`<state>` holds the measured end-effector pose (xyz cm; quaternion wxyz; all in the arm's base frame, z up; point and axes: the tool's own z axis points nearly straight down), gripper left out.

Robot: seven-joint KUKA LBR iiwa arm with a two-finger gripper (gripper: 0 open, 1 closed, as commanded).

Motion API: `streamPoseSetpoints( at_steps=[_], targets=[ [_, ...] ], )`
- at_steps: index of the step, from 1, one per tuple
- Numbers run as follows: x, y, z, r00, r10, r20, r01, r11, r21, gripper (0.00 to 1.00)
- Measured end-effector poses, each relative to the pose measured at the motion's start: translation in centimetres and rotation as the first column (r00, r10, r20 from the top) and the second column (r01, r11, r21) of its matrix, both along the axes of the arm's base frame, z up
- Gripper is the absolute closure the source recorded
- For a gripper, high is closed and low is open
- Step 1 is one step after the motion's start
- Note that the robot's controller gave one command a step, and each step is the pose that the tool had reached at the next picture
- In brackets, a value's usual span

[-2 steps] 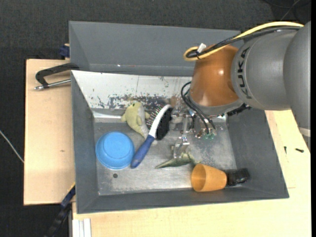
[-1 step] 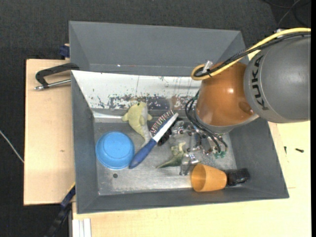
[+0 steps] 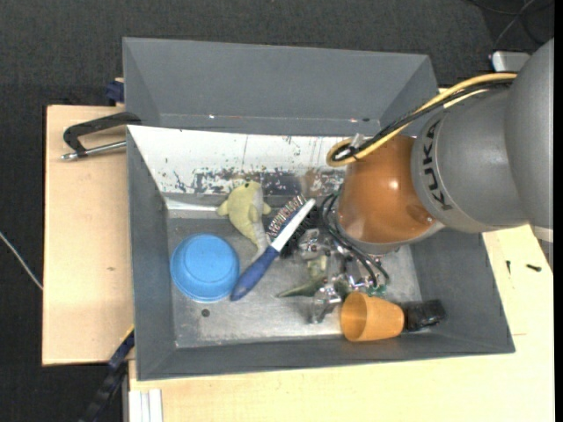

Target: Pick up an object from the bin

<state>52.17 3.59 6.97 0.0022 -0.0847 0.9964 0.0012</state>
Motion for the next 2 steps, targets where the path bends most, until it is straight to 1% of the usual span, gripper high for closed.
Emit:
streamPoseSetpoints(
  at_steps=[1,2],
  targets=[
    [0.0,0.0,0.3,1.000,0.002,0.000,-0.002,1.000,-0.001,1.00],
    [0.9,1.3,16.3,0.981,0.195,0.009,-0.195,0.981,-0.003,1.00]
  ],
)
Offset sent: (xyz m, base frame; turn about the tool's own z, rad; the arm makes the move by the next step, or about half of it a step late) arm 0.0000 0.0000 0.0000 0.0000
